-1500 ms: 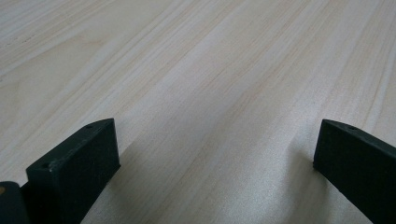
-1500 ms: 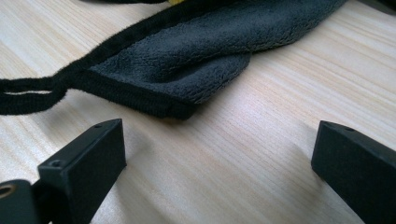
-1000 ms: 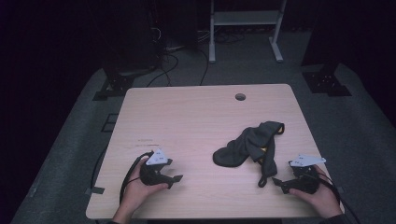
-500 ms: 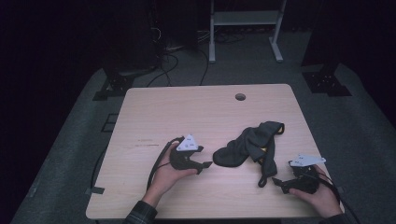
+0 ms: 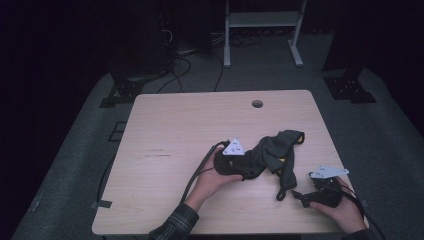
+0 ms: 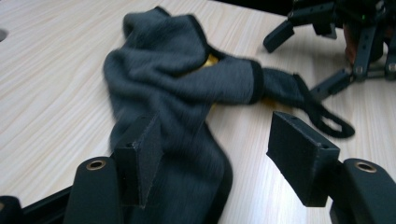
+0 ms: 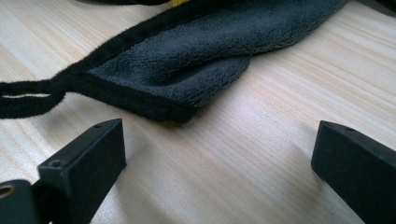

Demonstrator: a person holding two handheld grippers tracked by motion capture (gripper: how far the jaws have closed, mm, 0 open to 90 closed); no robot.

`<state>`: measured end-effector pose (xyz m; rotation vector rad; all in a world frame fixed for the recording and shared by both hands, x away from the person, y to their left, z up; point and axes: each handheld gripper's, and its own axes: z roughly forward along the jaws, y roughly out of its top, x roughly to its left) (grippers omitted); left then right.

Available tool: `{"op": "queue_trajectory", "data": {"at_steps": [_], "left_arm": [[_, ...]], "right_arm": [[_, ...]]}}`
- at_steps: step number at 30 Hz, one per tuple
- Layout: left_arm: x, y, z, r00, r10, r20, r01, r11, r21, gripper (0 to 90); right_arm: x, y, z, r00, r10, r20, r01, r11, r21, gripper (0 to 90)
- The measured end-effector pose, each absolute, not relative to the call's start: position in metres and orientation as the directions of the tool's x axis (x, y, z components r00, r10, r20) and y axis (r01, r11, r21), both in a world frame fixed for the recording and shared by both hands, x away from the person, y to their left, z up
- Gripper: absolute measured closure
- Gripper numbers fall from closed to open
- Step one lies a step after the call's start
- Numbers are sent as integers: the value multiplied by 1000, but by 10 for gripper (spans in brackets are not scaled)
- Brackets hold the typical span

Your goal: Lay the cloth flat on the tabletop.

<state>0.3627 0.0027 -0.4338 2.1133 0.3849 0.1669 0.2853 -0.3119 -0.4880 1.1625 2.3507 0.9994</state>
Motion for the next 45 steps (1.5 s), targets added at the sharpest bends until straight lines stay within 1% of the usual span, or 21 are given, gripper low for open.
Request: {"op": "queue_trajectory", "data": {"at_steps": [9,13,14,18,19,20,22,24,25,26,27,28,30,32,35,38,44,45], "left_arm": [[364,-48,-439,954,298,-30,186,-510,840,287],[364,-59,-443,953,300,-31,190,-517,835,269],[364,-67,-447,951,308,-28,194,-525,829,262],[364,-77,-453,950,312,6,179,-559,810,261],[365,-80,-456,948,318,24,172,-573,801,277],[365,-80,-456,948,318,24,172,-573,801,297],[368,-79,-458,940,339,46,172,-585,793,358],[369,-75,-456,937,349,38,186,-585,790,464],[369,-75,-456,937,349,38,186,-585,790,549],[370,-73,-454,935,353,34,192,-585,788,549],[371,-71,-453,932,362,22,206,-579,789,674],[372,-68,-451,929,370,5,225,-575,787,674],[375,-60,-446,927,375,-32,255,-564,786,778],[375,-58,-444,927,374,-41,261,-560,786,801],[375,-44,-434,923,377,-77,282,-525,803,812],[374,-36,-427,922,379,-77,279,-511,813,816],[371,-1,-402,912,400,-85,275,-446,852,823],[371,-1,-402,912,400,-85,275,-446,852,823]], "right_arm": [[286,-312,-488,-612,791,9,555,421,718,19],[286,-312,-488,-614,789,8,553,423,718,19],[286,-312,-488,-614,789,8,553,423,718,19],[286,-312,-488,-614,789,9,554,423,717,19],[285,-312,-488,-613,790,11,556,421,717,19],[285,-312,-488,-613,790,11,556,421,717,19],[285,-312,-488,-613,790,11,556,422,716,19],[285,-312,-488,-613,790,11,556,422,716,19],[285,-312,-488,-613,790,11,556,422,716,19],[285,-312,-488,-613,790,11,556,422,717,19],[285,-312,-488,-614,789,10,555,423,717,19],[285,-312,-488,-614,789,10,555,423,717,19],[286,-312,-488,-615,788,7,551,425,718,20],[286,-312,-488,-615,788,7,552,424,718,20],[285,-312,-488,-615,789,9,554,424,717,20],[286,-312,-488,-615,788,8,553,424,717,19],[285,-312,-488,-614,789,10,554,423,717,20],[285,-312,-488,-614,789,10,554,423,717,20]]}}
